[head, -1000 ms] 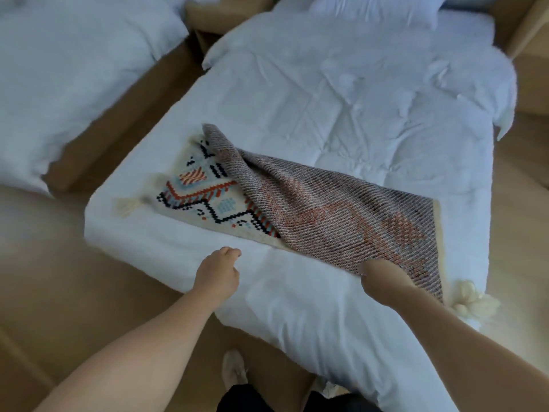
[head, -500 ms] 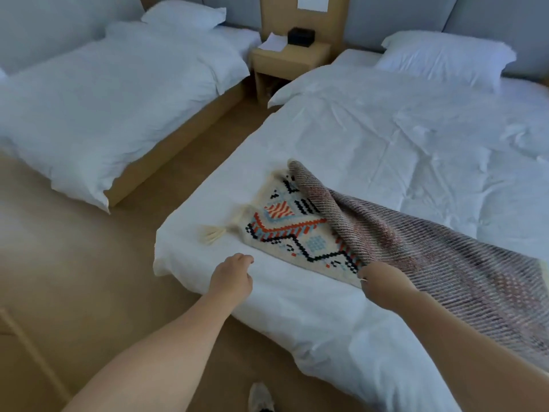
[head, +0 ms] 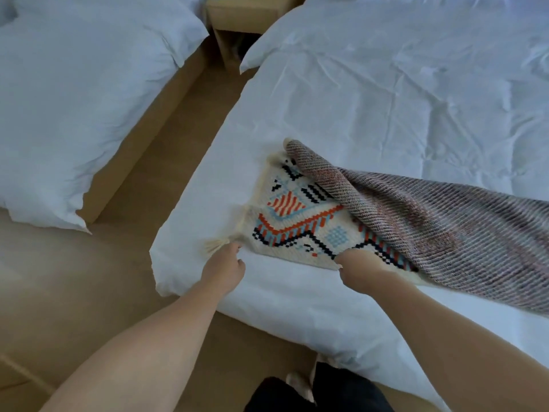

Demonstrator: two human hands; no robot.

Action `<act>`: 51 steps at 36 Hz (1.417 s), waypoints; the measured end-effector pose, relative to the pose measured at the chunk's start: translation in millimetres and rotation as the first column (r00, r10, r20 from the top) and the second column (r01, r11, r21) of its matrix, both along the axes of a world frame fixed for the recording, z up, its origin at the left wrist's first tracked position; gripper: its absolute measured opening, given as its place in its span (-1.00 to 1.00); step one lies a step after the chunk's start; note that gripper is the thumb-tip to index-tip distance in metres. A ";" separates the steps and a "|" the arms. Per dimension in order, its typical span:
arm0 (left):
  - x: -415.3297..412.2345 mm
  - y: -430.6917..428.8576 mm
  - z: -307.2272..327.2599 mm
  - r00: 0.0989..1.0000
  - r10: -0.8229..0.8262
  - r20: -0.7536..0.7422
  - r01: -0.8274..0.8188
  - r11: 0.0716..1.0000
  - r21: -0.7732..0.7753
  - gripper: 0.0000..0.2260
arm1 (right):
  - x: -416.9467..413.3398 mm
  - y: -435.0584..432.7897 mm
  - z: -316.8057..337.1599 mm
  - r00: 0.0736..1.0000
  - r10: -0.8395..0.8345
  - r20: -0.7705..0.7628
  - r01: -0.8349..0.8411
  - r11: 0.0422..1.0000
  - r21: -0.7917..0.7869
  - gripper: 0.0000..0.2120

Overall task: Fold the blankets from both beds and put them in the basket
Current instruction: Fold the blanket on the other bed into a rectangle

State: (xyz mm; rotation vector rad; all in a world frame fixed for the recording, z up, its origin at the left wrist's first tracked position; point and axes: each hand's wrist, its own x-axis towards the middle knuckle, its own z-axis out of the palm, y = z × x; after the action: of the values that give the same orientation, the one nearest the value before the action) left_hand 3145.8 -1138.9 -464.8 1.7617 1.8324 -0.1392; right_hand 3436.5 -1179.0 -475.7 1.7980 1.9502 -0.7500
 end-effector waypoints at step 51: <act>37.5 193.3 -130.8 0.883 -0.201 0.425 0.221 0.975 0.000 -0.75 | -54.8 147.6 -102.3 0.915 -0.387 0.109 0.371 0.917 0.146 -0.56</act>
State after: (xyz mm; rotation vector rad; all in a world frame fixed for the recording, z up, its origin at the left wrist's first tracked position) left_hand 3183.3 -945.6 -595.6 1.7868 1.3156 0.1091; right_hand 3381.7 -1031.4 -577.9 2.2780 1.6074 -0.6116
